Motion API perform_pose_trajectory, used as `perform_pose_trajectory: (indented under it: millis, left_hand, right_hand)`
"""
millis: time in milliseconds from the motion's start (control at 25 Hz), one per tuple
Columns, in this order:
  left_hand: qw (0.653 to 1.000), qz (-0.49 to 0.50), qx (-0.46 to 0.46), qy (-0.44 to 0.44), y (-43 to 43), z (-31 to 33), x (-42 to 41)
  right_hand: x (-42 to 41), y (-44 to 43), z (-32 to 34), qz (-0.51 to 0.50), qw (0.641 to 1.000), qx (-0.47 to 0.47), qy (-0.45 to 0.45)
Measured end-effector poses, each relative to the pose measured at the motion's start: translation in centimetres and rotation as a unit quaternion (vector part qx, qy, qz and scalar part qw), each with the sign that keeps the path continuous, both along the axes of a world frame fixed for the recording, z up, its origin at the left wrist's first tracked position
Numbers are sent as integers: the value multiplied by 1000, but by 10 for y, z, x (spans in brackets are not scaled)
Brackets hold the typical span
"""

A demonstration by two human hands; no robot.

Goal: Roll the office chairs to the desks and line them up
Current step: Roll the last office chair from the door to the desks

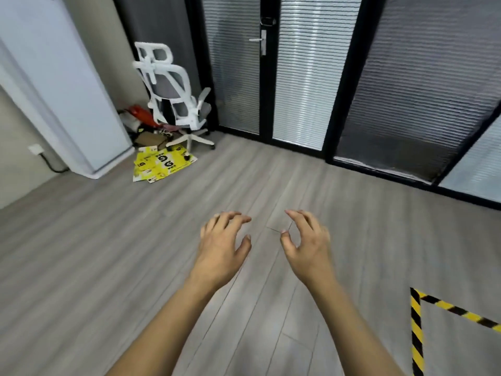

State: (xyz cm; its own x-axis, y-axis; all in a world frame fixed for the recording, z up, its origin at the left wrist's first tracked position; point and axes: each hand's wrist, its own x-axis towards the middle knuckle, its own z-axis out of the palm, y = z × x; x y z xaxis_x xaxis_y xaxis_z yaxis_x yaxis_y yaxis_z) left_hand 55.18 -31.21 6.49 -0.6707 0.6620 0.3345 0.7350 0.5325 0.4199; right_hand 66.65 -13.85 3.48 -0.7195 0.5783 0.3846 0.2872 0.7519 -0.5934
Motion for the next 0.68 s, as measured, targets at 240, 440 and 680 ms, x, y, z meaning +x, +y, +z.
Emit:
perform_pose_trajectory:
  millis: [240, 440, 680]
  left_hand:
    - [994, 111, 18, -15, -5, -9, -200]
    - [989, 143, 32, -15, 3, -12, -391]
    - [989, 142, 29, -10, 31, -2, -597]
  right_hand:
    - [-233, 21, 3, 109, 994, 9, -4]
    - [-434, 39, 3, 133, 991, 17, -8]
    - [-634, 63, 5, 131, 991, 5, -15]
